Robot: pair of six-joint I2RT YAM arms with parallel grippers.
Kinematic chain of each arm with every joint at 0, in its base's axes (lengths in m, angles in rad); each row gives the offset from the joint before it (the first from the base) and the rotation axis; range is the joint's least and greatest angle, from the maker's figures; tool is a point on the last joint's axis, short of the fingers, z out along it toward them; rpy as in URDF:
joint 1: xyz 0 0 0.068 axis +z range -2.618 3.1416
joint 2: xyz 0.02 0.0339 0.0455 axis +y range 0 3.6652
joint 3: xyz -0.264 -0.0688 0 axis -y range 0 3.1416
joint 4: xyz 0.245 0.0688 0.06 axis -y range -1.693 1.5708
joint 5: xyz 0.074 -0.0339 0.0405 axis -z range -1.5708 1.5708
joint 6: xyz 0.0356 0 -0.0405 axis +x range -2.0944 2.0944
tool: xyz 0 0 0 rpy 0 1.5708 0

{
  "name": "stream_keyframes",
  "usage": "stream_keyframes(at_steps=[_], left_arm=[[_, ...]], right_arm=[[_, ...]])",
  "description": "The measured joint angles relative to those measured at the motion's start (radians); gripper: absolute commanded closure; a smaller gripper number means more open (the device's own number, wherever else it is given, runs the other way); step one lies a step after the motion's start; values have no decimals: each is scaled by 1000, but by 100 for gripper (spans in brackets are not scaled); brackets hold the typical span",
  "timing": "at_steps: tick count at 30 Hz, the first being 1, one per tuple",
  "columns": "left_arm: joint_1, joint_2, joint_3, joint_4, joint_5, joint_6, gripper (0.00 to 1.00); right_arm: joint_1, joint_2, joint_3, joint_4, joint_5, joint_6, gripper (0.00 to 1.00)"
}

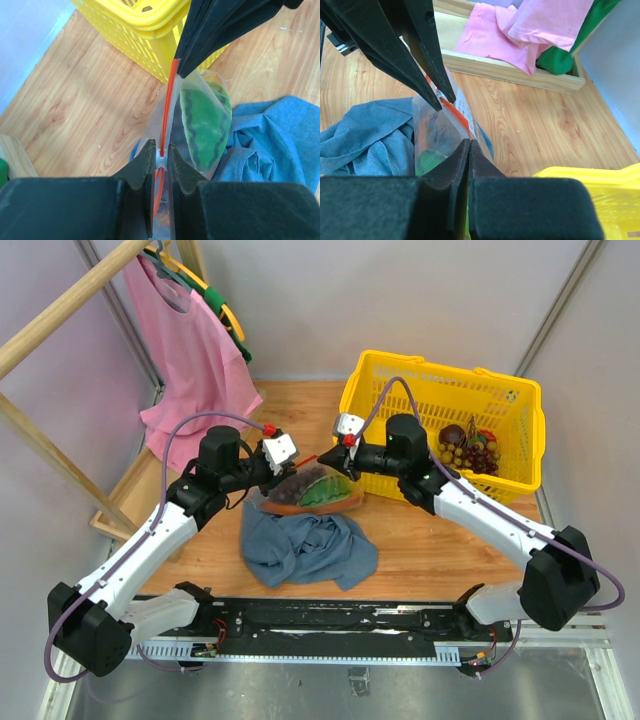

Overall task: Place the food in the zip-top bag and seal the zipper
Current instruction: Zip the zipper food storage bag at the center of the board.

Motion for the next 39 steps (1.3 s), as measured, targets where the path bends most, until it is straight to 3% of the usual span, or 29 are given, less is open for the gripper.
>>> stream_keyframes(at_steps=[5,12,16,23,27,31,39], left_arm=[[2,0,0,-19,-19,2,100],[6,0,0,-43,13,18,100],[6,0,0,-47,31,23,100],[6,0,0,-50,47,31,100],[6,0,0,-50,55,35,100],[6,0,0,-51,59,37,99],[6,-2,0,-48,45,37,81]], right_arm=[[-8,-21,-2,3,4,0,98],[-17,-20,38,-55,-80,-29,57],[-10,16,100,-93,-121,-74,52],[0,147,196,-168,-181,-134,59],[18,201,236,-224,-202,-169,73],[26,215,244,-251,-220,-188,97],[26,212,244,-258,-228,-192,99]])
